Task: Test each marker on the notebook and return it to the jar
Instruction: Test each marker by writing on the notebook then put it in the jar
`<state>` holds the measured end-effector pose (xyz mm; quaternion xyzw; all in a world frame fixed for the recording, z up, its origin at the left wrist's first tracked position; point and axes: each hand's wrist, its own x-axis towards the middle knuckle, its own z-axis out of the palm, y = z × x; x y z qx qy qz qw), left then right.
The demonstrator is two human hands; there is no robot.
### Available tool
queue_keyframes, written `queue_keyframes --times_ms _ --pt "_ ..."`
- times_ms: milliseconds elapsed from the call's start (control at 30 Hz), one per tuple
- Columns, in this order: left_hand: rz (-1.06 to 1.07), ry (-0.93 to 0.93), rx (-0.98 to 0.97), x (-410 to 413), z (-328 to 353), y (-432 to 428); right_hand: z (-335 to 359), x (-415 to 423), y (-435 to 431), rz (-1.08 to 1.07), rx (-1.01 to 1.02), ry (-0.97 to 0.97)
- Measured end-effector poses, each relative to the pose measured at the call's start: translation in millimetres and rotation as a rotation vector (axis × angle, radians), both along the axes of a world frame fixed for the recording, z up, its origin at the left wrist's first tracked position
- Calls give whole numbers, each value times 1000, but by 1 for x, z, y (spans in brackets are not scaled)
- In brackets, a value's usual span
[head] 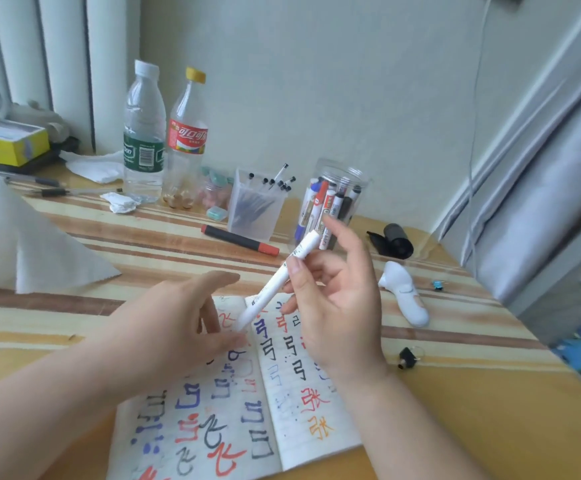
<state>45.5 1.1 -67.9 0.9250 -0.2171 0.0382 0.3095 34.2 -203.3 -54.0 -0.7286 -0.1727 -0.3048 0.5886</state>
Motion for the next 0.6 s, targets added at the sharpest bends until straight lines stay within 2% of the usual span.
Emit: queue_keyframes --times_ms 100,233,333,500,600 --pt "-30 32 11 -4 3 -3 7 -4 0 -35 -123 -48" --pt "-43 53 -54 -5 5 8 20 -3 5 -43 -174 -58" --pt "-34 54 -40 -3 2 12 43 3 3 -84 -135 -86" --pt "-17 -38 -48 3 -7 9 89 41 -16 -295 -84 -289" --pt "-23 -17 -23 8 -10 8 111 78 -31 -451 -122 -397"
